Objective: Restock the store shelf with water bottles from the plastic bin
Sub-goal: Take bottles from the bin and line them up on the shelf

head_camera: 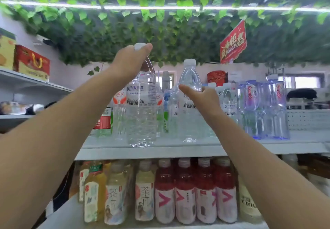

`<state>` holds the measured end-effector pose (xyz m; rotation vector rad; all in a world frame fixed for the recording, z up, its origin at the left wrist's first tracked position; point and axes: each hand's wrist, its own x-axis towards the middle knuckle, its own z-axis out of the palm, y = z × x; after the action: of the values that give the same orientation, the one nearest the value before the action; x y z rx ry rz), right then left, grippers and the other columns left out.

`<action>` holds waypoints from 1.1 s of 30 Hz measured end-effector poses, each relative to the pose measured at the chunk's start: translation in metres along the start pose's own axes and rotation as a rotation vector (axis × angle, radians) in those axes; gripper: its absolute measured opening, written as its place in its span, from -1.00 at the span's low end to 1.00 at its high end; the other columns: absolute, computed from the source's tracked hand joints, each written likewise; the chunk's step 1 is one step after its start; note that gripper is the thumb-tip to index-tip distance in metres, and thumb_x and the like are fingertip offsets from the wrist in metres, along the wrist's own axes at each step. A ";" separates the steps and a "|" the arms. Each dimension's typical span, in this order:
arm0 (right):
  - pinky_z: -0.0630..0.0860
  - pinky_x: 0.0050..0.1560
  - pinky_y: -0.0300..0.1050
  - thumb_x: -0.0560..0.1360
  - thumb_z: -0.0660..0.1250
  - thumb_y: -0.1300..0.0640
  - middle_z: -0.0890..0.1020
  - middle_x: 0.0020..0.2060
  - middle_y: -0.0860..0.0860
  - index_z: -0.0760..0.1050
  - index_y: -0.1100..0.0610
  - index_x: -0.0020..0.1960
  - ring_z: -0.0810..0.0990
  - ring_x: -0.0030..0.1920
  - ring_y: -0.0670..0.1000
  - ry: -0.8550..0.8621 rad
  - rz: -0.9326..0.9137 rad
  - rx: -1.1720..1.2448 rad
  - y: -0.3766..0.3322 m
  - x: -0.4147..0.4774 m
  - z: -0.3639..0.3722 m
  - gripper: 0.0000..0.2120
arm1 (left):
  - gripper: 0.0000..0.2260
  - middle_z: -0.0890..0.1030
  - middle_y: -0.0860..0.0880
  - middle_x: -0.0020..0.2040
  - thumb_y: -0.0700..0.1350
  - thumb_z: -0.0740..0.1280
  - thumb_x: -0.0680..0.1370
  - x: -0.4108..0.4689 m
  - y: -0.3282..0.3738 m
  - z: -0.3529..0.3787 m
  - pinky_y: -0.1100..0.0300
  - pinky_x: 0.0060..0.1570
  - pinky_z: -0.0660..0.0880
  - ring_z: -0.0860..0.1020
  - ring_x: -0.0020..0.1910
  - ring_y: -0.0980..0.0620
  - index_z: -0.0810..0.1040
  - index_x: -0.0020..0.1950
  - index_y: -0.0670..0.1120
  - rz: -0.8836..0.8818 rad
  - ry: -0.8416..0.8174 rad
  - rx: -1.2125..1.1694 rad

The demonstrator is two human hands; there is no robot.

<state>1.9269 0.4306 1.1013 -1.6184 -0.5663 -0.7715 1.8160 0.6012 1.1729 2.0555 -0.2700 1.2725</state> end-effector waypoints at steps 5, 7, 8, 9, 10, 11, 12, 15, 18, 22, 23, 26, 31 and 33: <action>0.40 0.11 -0.06 0.31 0.43 -0.26 0.54 0.06 0.06 0.41 0.28 0.28 0.50 0.18 0.10 0.088 0.076 -0.084 0.032 0.015 0.039 -0.23 | -0.62 0.63 -0.02 -0.22 0.13 0.10 0.58 0.033 -0.039 0.000 0.26 -0.21 0.29 0.55 -0.24 0.10 0.54 -0.11 -0.12 0.013 -0.065 -0.084; 0.38 0.13 -0.06 0.31 0.40 -0.29 0.52 0.17 0.07 0.36 0.27 0.34 0.47 0.23 0.11 0.124 0.111 -0.092 0.042 0.018 0.045 -0.18 | -0.60 0.64 -0.04 -0.17 0.14 0.11 0.58 0.039 -0.045 0.004 0.27 -0.28 0.23 0.55 -0.22 0.10 0.53 0.02 -0.16 0.008 -0.063 -0.104; 0.38 0.13 -0.05 0.30 0.39 -0.32 0.51 0.22 0.10 0.34 0.25 0.35 0.47 0.24 0.11 0.135 0.122 -0.106 0.046 0.022 0.048 -0.15 | -0.59 0.65 -0.05 -0.16 0.14 0.11 0.58 0.041 -0.049 0.006 0.28 -0.29 0.21 0.57 -0.18 0.07 0.53 0.03 -0.17 0.014 -0.062 -0.115; 0.38 0.12 -0.05 0.29 0.39 -0.33 0.50 0.24 0.12 0.34 0.24 0.34 0.47 0.23 0.11 0.133 0.122 -0.122 0.050 0.024 0.050 -0.15 | -0.59 0.66 -0.06 -0.16 0.14 0.11 0.58 0.044 -0.053 0.008 0.28 -0.29 0.21 0.59 -0.14 0.03 0.54 0.01 -0.17 0.022 -0.059 -0.123; 0.38 0.12 -0.05 0.30 0.38 -0.34 0.49 0.25 0.14 0.34 0.25 0.34 0.46 0.23 0.11 0.113 0.110 -0.138 0.052 0.026 0.052 -0.15 | -0.60 0.65 -0.06 -0.17 0.14 0.11 0.58 0.046 -0.056 0.011 0.29 -0.28 0.22 0.60 -0.12 0.01 0.54 -0.04 -0.16 0.027 -0.054 -0.127; 0.39 0.15 -0.04 0.30 0.37 -0.34 0.49 0.25 0.15 0.33 0.26 0.34 0.46 0.23 0.12 0.077 0.104 -0.146 0.055 0.025 0.052 -0.14 | -0.62 0.65 -0.04 -0.20 0.14 0.11 0.58 0.046 -0.059 0.013 0.28 -0.27 0.23 0.59 -0.12 0.01 0.53 -0.06 -0.14 0.020 -0.044 -0.126; 0.42 0.17 -0.02 0.30 0.37 -0.34 0.50 0.23 0.16 0.35 0.26 0.32 0.48 0.22 0.12 0.037 0.092 -0.159 0.059 0.023 0.051 -0.16 | -0.63 0.63 -0.03 -0.21 0.14 0.11 0.58 0.045 -0.060 0.015 0.28 -0.26 0.24 0.58 -0.13 0.02 0.52 -0.07 -0.12 0.009 -0.029 -0.124; 0.46 -0.16 -0.13 0.33 0.38 -0.27 0.58 -0.16 0.02 0.49 0.14 -0.02 0.55 -0.13 -0.01 -0.123 0.099 -0.200 0.074 0.012 0.037 -0.50 | -0.63 0.61 0.00 -0.23 0.15 0.10 0.58 0.043 -0.061 0.020 0.29 -0.25 0.24 0.56 -0.13 0.03 0.52 -0.07 -0.11 -0.004 0.007 -0.114; 0.22 -0.34 -0.24 0.39 0.38 -0.19 0.34 -0.35 -0.09 0.30 0.06 -0.29 0.33 -0.35 -0.12 -0.242 0.114 -0.240 0.090 0.001 0.022 -0.61 | -0.65 0.59 0.01 -0.25 0.12 0.10 0.59 0.040 -0.057 0.027 0.31 -0.28 0.23 0.53 -0.24 0.11 0.48 -0.21 -0.07 -0.006 0.021 -0.090; 0.17 -0.35 -0.23 0.37 0.39 -0.21 0.22 -0.38 -0.08 0.21 0.08 -0.31 0.24 -0.36 -0.08 -0.219 0.079 -0.271 0.097 0.000 0.025 -0.53 | -0.64 0.56 0.03 -0.30 0.10 0.10 0.60 0.037 -0.046 0.035 0.33 -0.30 0.22 0.47 -0.33 0.19 0.46 -0.28 -0.06 -0.020 0.053 -0.086; 0.22 -0.31 -0.23 0.35 0.39 -0.25 0.24 -0.37 -0.10 0.26 0.09 -0.26 0.30 -0.31 -0.07 -0.223 0.075 -0.285 0.097 0.000 0.028 -0.54 | -0.64 0.55 0.04 -0.30 0.10 0.10 0.60 0.037 -0.045 0.037 0.33 -0.30 0.22 0.47 -0.33 0.20 0.46 -0.27 -0.06 -0.023 0.055 -0.086; 0.44 0.04 -0.07 0.31 0.38 -0.32 0.54 -0.01 0.04 0.41 0.25 0.16 0.47 0.10 0.08 -0.228 0.064 -0.294 0.100 0.004 0.034 -0.29 | -0.65 0.57 0.03 -0.27 0.11 0.09 0.60 0.037 -0.042 0.043 0.31 -0.29 0.22 0.48 -0.31 0.19 0.47 -0.24 -0.05 -0.023 0.050 -0.090; 0.39 -0.04 -0.09 0.32 0.37 -0.32 0.43 -0.01 0.06 0.34 0.12 0.12 0.42 -0.01 0.05 -0.236 0.109 -0.321 0.100 0.007 0.037 -0.39 | -0.67 0.57 0.02 -0.25 0.11 0.11 0.59 0.035 -0.038 0.049 0.31 -0.27 0.29 0.53 -0.28 0.15 0.46 -0.22 -0.06 -0.025 0.054 -0.095; 0.40 0.10 -0.04 0.33 0.37 -0.31 0.47 0.15 0.10 0.34 0.18 0.30 0.45 0.15 0.08 -0.236 0.116 -0.296 0.100 0.006 0.037 -0.25 | -0.67 0.58 0.02 -0.24 0.11 0.12 0.59 0.034 -0.037 0.050 0.32 -0.27 0.30 0.54 -0.28 0.15 0.50 -0.14 -0.10 -0.023 0.046 -0.097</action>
<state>2.0103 0.4482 1.0367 -2.0149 -0.5372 -0.6022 1.8866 0.6017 1.1716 1.9399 -0.2814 1.2663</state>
